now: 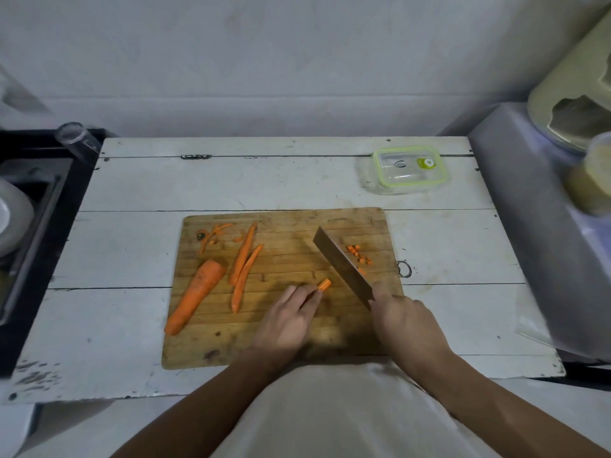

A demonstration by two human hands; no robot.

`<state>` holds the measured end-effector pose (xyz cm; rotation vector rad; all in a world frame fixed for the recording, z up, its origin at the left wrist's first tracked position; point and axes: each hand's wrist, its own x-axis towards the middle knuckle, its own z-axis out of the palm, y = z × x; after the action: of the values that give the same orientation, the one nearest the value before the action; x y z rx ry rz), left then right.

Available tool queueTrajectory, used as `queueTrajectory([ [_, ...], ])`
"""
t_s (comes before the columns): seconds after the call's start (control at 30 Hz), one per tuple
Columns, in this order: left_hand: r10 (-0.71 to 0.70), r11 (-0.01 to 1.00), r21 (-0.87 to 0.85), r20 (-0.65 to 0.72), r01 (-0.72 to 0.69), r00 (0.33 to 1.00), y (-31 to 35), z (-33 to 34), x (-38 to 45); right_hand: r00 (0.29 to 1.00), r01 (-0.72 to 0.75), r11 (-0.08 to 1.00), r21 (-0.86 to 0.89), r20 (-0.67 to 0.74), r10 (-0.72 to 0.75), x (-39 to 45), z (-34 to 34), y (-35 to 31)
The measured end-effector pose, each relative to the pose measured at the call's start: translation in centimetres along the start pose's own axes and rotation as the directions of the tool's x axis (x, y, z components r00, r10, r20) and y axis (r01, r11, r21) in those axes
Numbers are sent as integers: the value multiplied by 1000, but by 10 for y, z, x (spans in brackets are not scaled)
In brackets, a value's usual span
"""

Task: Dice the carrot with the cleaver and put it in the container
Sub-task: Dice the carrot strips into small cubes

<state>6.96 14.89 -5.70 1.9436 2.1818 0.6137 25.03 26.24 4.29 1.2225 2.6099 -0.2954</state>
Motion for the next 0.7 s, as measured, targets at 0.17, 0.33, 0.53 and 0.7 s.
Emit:
queueTrajectory([
  [0.17, -14, 1000, -27, -24, 14, 1000, 3, -1, 5, 995, 39, 999, -35, 91, -36, -17, 4, -2],
  [0.33, -8, 998, -64, -66, 4, 998, 1, 4, 2, 987, 44, 999, -5, 157, -43, -18, 0, -7],
  [0.53, 13, 1000, 2, 16, -13, 1000, -3, 2, 4, 997, 52, 998, 25, 57, -53, 12, 13, -20],
  [0.7, -18, 1000, 7, 22, 17, 1000, -1, 1, 1, 1000, -25, 999, 43, -9, 25, 14, 8, -6],
])
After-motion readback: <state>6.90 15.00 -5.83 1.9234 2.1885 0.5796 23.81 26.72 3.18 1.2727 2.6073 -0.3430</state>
